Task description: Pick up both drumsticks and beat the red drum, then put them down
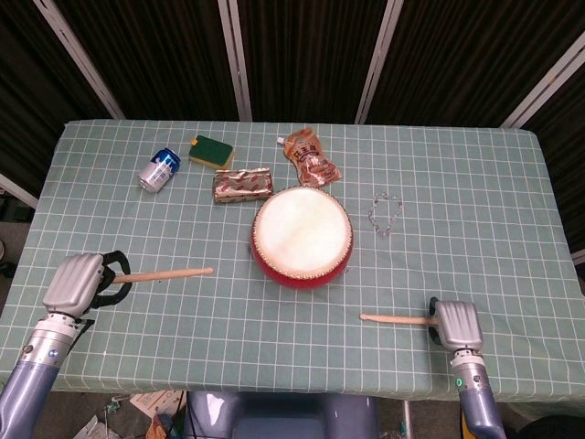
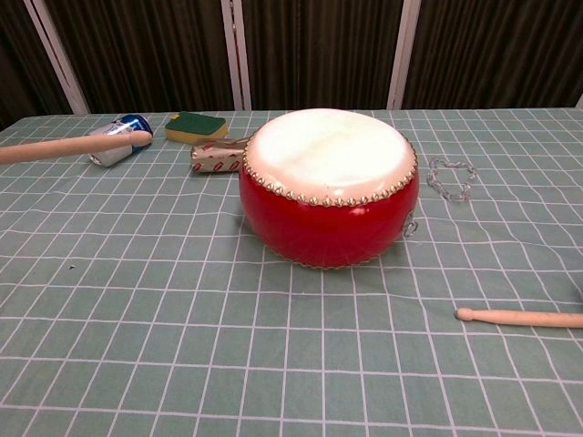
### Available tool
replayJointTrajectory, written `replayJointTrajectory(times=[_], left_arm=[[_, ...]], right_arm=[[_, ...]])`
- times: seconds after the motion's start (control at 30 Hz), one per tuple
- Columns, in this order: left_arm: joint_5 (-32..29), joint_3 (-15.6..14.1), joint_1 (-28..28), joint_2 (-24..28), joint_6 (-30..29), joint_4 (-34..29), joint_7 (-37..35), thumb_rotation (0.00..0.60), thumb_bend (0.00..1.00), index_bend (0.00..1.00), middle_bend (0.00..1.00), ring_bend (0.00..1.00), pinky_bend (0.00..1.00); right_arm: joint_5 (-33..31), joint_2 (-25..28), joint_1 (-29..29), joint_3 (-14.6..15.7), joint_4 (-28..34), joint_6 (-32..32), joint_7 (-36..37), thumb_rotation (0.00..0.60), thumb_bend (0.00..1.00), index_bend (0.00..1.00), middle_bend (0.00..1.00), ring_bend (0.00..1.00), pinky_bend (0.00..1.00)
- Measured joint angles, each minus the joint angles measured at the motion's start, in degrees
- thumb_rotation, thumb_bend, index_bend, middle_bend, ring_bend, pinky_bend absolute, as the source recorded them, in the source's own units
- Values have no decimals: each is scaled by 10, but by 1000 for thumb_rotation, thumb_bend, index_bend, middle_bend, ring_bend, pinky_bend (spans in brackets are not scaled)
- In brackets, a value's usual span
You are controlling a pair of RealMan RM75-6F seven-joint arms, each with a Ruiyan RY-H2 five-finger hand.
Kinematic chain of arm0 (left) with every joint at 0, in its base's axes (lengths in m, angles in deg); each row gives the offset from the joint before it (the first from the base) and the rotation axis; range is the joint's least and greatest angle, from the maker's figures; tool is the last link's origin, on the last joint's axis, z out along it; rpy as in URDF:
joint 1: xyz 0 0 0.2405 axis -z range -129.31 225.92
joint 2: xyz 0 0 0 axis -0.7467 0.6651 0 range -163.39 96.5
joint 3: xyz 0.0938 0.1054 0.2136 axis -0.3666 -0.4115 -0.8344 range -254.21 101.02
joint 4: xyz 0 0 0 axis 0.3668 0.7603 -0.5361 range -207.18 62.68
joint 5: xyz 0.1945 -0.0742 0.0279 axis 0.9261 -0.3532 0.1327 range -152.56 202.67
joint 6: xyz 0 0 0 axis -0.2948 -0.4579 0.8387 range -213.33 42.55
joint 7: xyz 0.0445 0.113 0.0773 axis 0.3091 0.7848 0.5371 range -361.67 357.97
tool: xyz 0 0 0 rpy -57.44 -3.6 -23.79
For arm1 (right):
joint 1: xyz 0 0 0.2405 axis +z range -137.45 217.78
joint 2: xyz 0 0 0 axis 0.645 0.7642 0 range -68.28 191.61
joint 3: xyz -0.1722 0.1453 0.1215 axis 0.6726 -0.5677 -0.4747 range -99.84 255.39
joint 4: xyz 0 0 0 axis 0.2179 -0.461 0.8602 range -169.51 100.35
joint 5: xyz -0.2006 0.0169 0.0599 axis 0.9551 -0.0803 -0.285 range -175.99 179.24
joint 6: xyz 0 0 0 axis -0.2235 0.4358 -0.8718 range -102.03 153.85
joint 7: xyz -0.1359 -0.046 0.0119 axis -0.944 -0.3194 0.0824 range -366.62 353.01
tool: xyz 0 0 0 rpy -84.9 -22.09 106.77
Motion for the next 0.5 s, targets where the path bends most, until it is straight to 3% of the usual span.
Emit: replayJointTrajectory(times=[0.33,0.5], left_arm=[[0,1,-1,1,0,-1,0,600,524,791,1000,1000,1000],[-1,2,0,1,1,0,1,600,524,791,1000,1000,1000]], right_arm=[[-19,-13,7,0,-16,-6,-9,600,413,508,1000,1000,1000],[-27,-15,8,2,-20,-9,-12,600,528,641,1000,1000,1000]])
